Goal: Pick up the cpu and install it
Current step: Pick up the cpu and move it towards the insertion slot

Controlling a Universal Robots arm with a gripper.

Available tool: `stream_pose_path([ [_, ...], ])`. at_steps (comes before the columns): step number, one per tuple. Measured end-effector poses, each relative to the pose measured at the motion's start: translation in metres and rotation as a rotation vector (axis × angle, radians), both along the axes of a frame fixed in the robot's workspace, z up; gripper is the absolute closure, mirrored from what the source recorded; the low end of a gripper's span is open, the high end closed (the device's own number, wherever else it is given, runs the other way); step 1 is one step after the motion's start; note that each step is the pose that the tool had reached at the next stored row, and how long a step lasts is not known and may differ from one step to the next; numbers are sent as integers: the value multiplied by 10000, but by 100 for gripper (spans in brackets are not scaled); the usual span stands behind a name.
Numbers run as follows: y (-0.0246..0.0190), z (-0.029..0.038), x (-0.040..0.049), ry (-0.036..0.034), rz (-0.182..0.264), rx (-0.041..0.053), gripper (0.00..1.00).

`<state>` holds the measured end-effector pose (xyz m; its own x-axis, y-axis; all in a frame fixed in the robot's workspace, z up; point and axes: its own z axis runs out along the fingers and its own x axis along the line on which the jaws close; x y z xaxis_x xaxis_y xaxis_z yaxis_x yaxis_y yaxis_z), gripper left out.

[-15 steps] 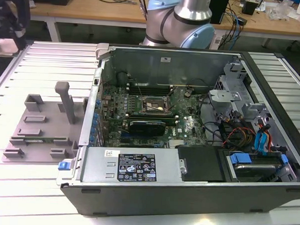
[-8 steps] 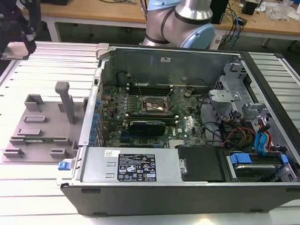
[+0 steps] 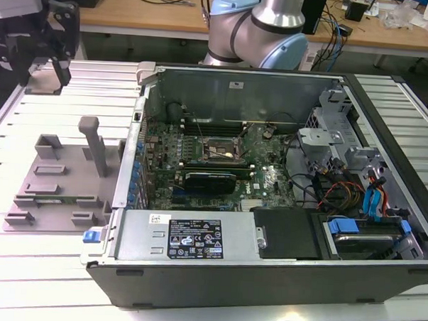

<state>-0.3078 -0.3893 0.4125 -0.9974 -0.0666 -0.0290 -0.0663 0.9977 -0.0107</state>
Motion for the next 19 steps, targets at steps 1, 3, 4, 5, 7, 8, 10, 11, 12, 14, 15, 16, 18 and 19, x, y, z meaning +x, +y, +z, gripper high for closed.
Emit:
stream_pose_path([
  [1,0,-13,20,0,0,0,45],
  [3,0,-48,75,1,0,0,45],
  [4,0,-62,96,0,1,0,45],
  [5,0,-80,122,0,1,0,45],
  [7,0,-99,150,0,1,0,45],
  [8,0,-114,174,1,1,0,45],
  [10,0,-134,205,0,0,0,45],
  [11,0,-146,223,0,0,0,45],
  [12,0,-154,234,0,0,1,45],
  [14,0,-178,269,0,0,0,45],
  [15,0,-184,279,0,0,0,45],
  [16,0,-194,293,1,0,0,45],
  [18,0,-208,314,1,0,0,45],
  [19,0,-215,324,1,0,0,45],
])
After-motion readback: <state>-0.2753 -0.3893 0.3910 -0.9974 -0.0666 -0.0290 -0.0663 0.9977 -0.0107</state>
